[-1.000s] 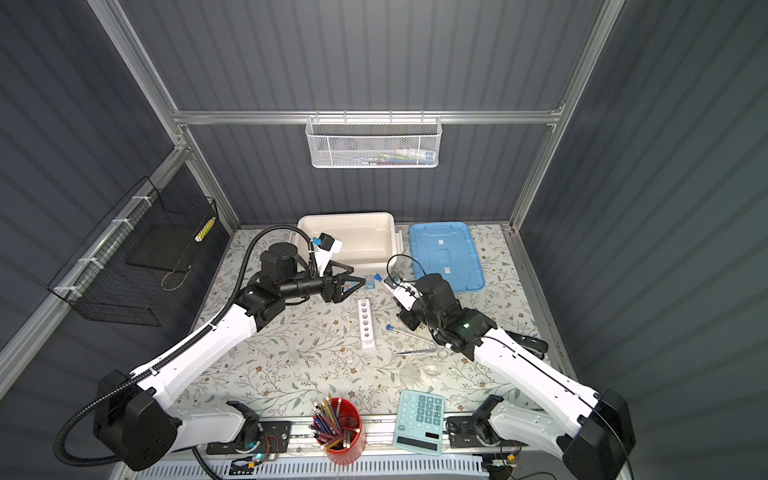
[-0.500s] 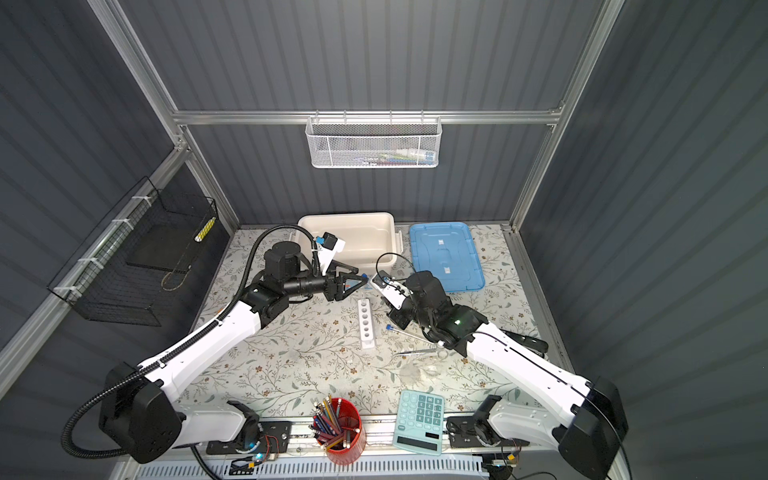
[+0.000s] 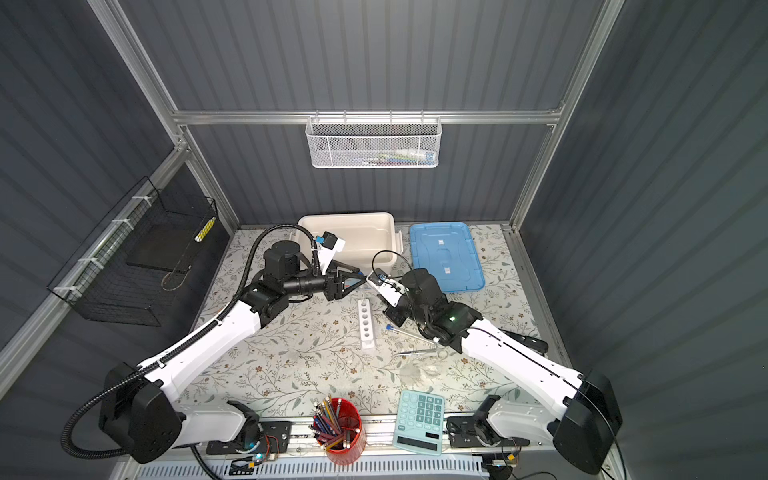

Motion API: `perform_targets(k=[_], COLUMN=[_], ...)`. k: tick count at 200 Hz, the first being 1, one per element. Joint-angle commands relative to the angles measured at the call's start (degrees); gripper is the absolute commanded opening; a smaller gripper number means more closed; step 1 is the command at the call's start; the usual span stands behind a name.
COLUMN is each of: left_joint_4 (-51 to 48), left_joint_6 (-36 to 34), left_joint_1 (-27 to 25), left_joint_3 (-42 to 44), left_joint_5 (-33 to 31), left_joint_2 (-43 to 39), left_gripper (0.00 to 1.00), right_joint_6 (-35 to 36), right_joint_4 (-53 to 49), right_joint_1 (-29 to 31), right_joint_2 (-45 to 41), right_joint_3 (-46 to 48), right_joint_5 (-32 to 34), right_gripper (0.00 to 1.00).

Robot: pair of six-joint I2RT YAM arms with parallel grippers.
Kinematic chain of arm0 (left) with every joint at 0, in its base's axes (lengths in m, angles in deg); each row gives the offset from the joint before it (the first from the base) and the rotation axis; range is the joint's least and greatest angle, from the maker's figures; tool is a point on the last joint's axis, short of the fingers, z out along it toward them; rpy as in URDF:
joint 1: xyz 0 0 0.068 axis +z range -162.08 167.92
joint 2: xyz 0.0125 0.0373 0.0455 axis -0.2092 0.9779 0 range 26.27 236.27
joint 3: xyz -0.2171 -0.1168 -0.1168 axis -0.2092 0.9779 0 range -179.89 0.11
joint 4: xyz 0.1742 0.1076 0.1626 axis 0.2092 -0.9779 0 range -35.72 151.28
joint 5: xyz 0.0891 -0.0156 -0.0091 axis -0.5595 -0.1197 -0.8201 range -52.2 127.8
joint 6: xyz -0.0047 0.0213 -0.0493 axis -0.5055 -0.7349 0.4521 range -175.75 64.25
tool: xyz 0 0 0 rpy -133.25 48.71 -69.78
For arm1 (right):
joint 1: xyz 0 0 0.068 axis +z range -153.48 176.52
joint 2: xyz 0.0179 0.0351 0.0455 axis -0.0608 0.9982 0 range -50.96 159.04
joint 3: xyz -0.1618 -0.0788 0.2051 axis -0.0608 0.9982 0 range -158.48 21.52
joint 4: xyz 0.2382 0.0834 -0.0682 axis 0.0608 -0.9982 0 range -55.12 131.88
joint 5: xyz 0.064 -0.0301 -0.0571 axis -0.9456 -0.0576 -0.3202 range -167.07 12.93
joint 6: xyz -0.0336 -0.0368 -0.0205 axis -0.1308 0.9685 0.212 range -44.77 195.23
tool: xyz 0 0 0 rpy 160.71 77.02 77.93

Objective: Organize the chemistry lab equipment
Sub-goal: 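Carry the tube toward the left gripper while the left gripper reaches its blue cap, then close the left gripper on the blue cap while the right gripper opens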

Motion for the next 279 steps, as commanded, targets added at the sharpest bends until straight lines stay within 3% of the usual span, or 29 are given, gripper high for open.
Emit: perform_targets(k=[1,113,279], left_joint_4=[-0.04,-0.43,-0.96], left_joint_6=[-0.43,-0.77,-1.37], left_joint_1=[-0.3,-0.28,-0.33], left_joint_3=[-1.45,-0.81,-0.2], left_joint_5=[1.57,0.87,-1.24], left_joint_2=[0.17,-0.99,-2.2], left_gripper=[0.53,0.43,0.15], right_joint_6=[0.32,0.06,0.06], right_joint_4=[1.5,3.13,3.93], right_joint_1=[0.26,0.61,0.79], right_joint_2=[-0.6,0.72,1.47], right_joint_3=[-1.06,-1.33,-1.24], right_joint_5=[-0.72,-1.6,-1.35], right_gripper=[0.16,0.16,0.16])
